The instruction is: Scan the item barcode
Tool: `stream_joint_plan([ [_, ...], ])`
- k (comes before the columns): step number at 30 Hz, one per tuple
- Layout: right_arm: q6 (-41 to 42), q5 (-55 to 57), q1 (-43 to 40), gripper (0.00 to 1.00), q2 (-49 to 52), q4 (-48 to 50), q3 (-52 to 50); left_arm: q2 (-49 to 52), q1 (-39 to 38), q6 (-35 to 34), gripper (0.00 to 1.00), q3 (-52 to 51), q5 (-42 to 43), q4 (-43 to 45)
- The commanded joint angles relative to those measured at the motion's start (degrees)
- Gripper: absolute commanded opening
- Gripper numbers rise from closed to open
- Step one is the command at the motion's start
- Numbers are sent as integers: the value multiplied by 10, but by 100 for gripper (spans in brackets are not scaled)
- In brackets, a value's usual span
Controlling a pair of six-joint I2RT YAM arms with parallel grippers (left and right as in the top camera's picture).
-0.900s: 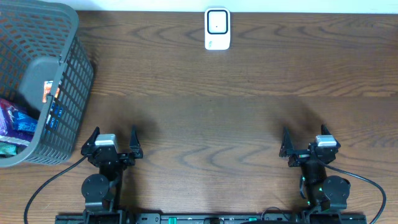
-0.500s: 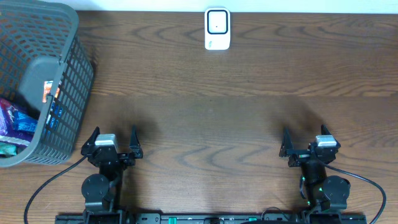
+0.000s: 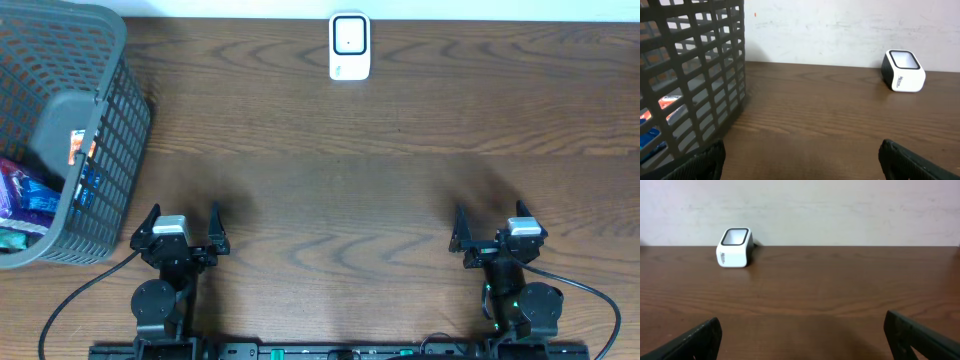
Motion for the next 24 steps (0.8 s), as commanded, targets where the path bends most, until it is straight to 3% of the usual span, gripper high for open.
stream_joint_plan([
  [1,8,2,4,99,-2,-2,-1,-3,3,3,98,-10,14,-18],
  [20,8,2,4,99,-2,-2,-1,-3,3,4,98,-10,12,-18],
  [24,8,2,4,99,-2,-2,-1,-3,3,65,98,-10,-90,-18],
])
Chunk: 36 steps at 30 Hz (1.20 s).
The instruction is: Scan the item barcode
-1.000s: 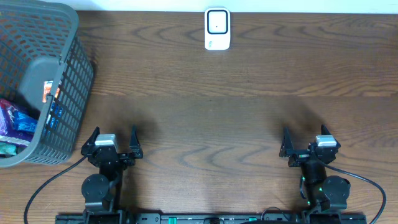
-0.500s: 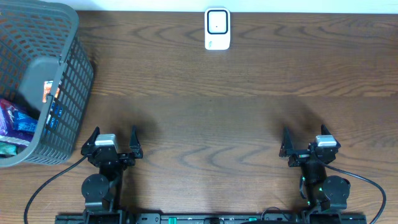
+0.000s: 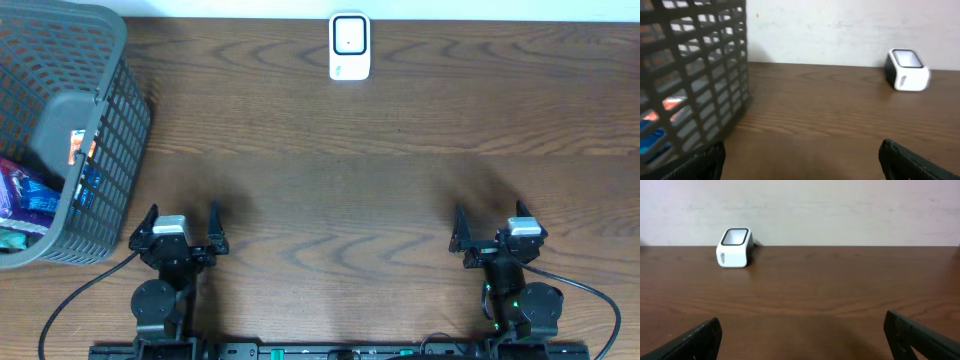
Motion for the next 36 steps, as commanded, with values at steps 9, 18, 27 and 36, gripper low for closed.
stream_joint_plan([
  [9,8,2,4,99,-2,-2,-1,-3,3,-60,98,-10,130,-7],
  [18,8,2,4,99,-2,-2,-1,-3,3,-240,98,-5,384,172],
  [27,8,2,4,99,-2,-2,-1,70,4,-151,98,191,238,216],
  [36,8,2,4,99,-2,-2,-1,403,4,-111,98,504,387,-190],
])
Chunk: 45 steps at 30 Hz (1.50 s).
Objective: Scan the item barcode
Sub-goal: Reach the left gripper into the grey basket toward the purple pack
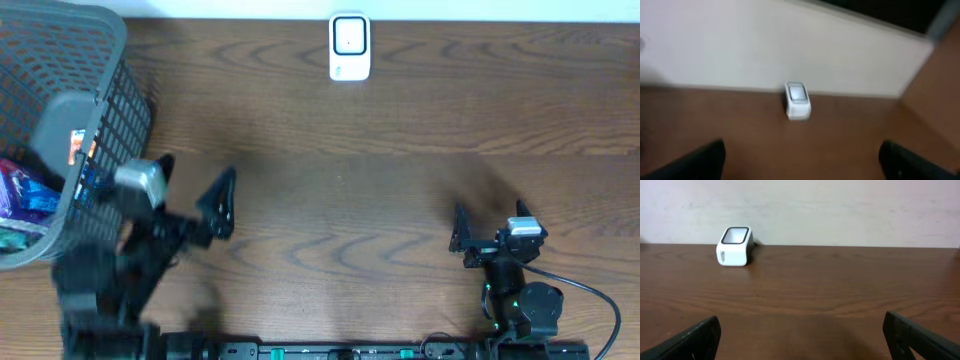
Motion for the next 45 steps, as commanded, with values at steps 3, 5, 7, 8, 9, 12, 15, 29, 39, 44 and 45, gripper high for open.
stream_joint_plan([
  [3,8,2,4,99,-3,-2,-1,158,1,18,98,75,163,21],
  [5,8,2,4,99,-3,-2,-1,197,4,3,98,118,149,7],
  [7,8,2,4,99,-3,-2,-1,240,4,-10,98,183,106,-32],
  [8,8,2,4,99,-3,-2,-1,269,4,-8,98,234,67,-71],
  [9,8,2,4,99,-3,-2,-1,288,4,-3,98,268,40,-98],
  [12,8,2,4,99,-3,-2,-1,377,5,42,98,436,-162,-227],
  [15,8,2,4,99,-3,-2,-1,439,15,49,98,538,-380,-276],
  [29,8,2,4,99,-3,-2,-1,577,240,40,98,598,-592,-377],
  [39,8,2,4,99,-3,-2,-1,603,337,-28,97,565,-514,-431],
  [44,8,2,4,99,-3,-2,-1,645,340,16,97,526,-488,-428],
  [45,8,2,4,99,-3,-2,-1,663,340,19,97,520,-489,-427],
])
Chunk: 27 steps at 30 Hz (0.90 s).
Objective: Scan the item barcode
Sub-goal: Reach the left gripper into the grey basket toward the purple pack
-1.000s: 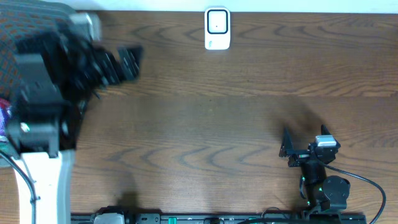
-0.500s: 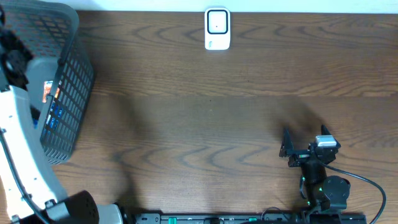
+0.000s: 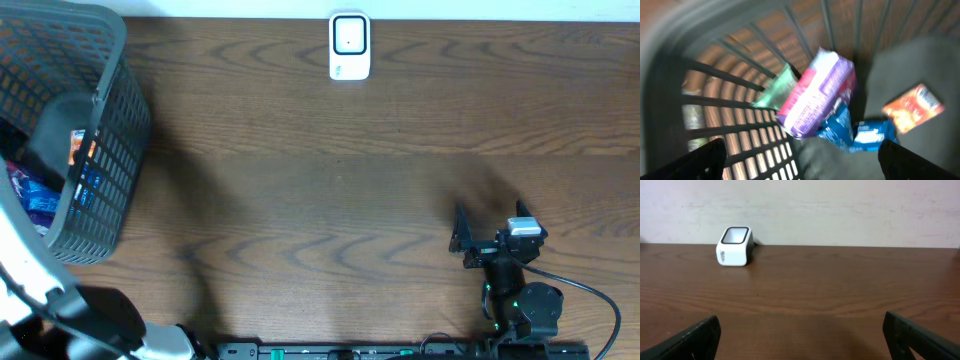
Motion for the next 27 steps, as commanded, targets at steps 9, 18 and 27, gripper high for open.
stream_joint_plan([
  [9,8,2,4,99,-3,-2,-1,134,7,69,91,-25,18,21],
  [18,8,2,4,99,-3,-2,-1,183,25,69,78,-25,-1,45],
  [27,8,2,4,99,-3,-2,-1,183,36,69,28,-25,1,48],
])
